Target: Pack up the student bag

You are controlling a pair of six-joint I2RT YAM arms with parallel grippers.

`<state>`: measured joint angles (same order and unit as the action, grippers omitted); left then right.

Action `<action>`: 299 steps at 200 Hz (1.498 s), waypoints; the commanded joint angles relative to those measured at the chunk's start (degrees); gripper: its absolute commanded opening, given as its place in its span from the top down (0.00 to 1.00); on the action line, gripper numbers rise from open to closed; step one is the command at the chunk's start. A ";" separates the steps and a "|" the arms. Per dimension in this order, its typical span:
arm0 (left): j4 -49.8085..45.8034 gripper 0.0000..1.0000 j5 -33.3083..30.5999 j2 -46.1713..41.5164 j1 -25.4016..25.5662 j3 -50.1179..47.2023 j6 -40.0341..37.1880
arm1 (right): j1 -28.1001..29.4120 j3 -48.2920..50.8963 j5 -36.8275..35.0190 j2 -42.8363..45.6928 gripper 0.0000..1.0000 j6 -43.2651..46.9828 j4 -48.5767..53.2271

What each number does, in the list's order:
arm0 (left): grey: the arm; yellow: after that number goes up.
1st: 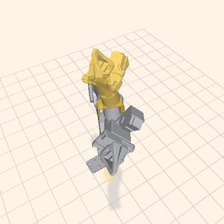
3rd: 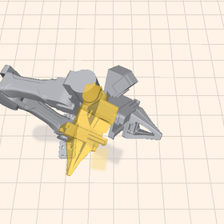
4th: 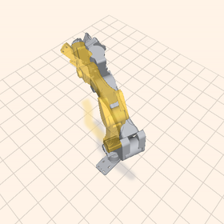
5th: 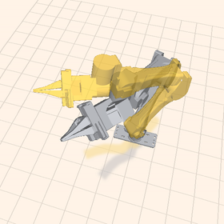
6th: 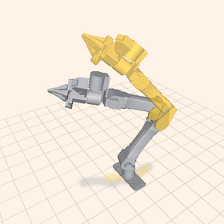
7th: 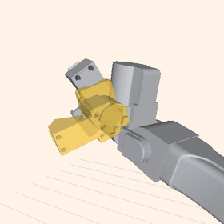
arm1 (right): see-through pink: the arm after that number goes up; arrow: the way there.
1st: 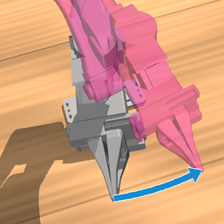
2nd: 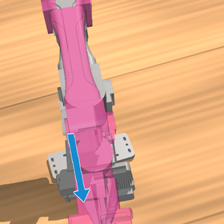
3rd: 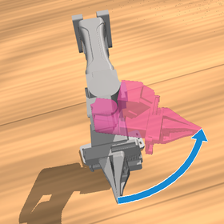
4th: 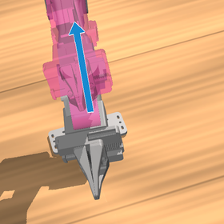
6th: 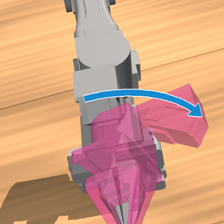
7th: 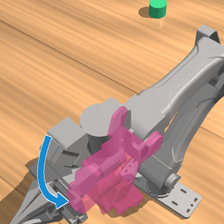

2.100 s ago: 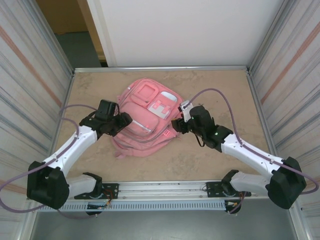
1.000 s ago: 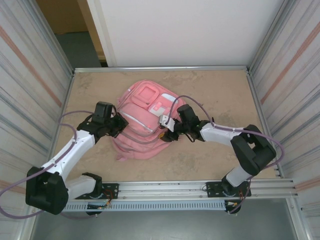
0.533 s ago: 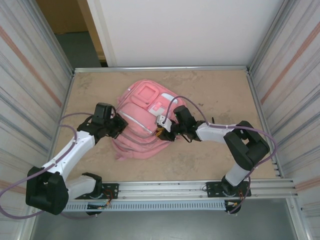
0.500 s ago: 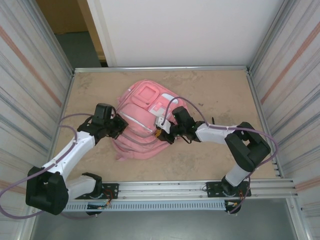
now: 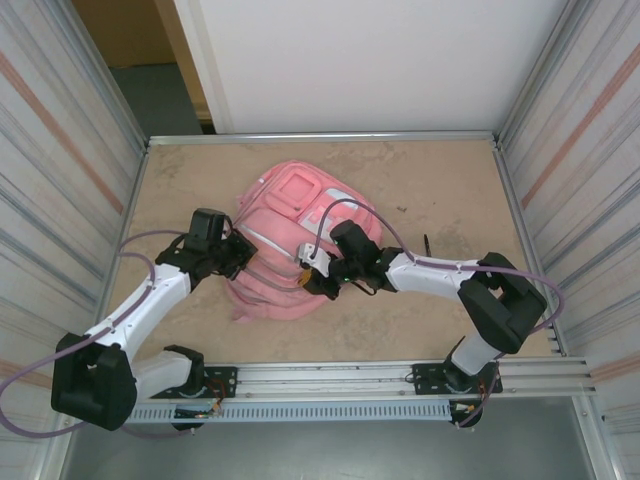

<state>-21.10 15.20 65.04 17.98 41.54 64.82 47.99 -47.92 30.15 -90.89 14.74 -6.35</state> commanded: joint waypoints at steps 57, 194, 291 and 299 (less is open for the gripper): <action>1.15 1.00 3.11 -1.43 0.41 -0.76 1.02 | -2.11 10.44 -5.16 7.46 0.65 -13.42 -9.74; 0.89 1.00 4.59 -2.57 0.69 -1.67 1.67 | 12.03 8.81 -34.47 0.73 0.57 -50.40 -21.16; 1.58 1.00 4.78 -3.36 1.20 -2.41 2.55 | 17.25 -3.05 -30.22 -0.98 0.86 -37.15 -5.91; 1.67 1.00 4.36 -3.47 1.38 -2.52 2.72 | 17.96 -4.63 -29.80 -2.29 0.84 -36.12 -6.06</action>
<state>-20.47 15.64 63.29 17.98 39.57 66.32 63.44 -46.02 -4.10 -90.28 -26.28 -12.62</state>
